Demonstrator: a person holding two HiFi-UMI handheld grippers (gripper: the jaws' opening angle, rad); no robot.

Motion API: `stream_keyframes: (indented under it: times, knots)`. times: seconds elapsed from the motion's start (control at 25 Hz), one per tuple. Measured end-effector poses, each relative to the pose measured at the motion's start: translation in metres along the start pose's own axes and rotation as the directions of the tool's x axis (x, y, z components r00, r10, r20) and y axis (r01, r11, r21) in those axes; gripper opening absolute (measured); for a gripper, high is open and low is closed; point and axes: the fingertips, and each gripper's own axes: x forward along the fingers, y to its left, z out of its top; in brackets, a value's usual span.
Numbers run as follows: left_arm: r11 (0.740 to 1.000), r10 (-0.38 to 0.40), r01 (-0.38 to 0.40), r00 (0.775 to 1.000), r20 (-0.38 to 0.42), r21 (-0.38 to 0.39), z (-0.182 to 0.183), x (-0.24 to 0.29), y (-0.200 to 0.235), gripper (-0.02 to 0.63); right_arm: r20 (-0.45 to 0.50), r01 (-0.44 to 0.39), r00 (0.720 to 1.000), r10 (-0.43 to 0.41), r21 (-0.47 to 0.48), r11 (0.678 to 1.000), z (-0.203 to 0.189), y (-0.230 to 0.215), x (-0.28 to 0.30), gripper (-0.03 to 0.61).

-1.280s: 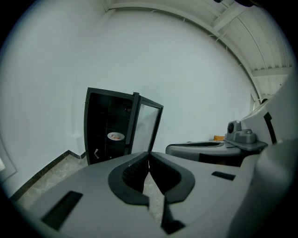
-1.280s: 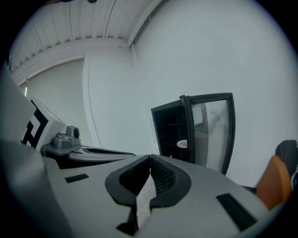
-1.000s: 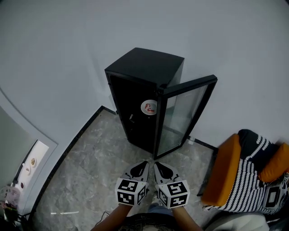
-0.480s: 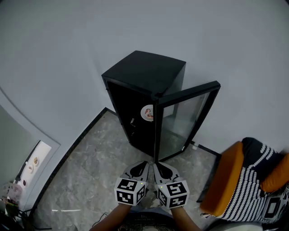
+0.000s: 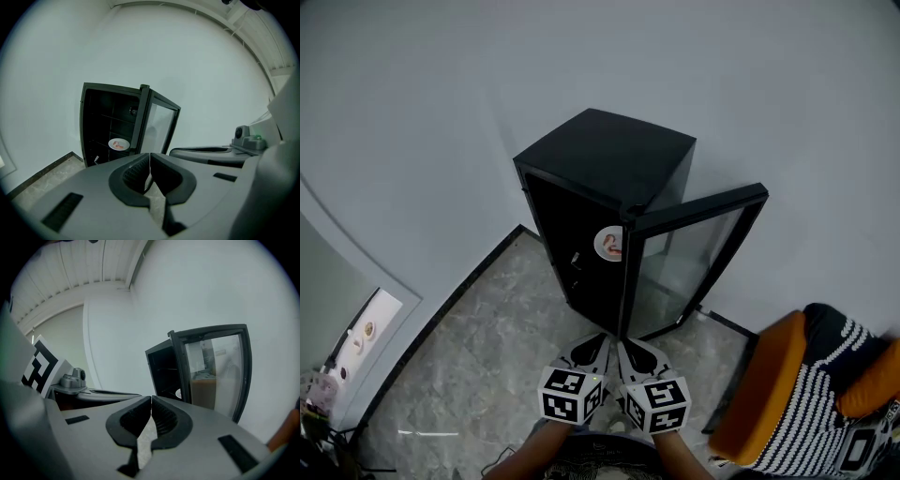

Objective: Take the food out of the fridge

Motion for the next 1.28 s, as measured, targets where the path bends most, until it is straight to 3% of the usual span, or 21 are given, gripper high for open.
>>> stream_keyframes:
  times: [0.4,0.68,0.96,1.28]
  knots:
    - [0.999,-0.009,0.01,1.0,0.013,-0.05,0.022,0.045,0.052,0.017,-0.022,0.006,1.0,-0.008,-0.046,0.999,0.021,-0.009,0.065,0.023]
    - [0.98,-0.097,0.104,0.994,0.047,-0.169,0.035,0.085,0.097,0.017,-0.051,0.062,0.997,-0.065,-0.054,0.997,0.032,-0.017,0.112,0.023]
    - [0.937,-0.191,0.197,0.98,0.05,-0.289,0.04,0.126,0.14,0.017,-0.081,0.116,0.989,-0.121,-0.058,0.992,0.045,-0.022,0.165,0.023]
    - [0.859,-0.288,0.299,0.953,0.09,-0.416,0.038,0.17,0.191,0.018,-0.102,0.175,0.978,-0.184,-0.093,0.98,0.062,-0.023,0.218,0.023]
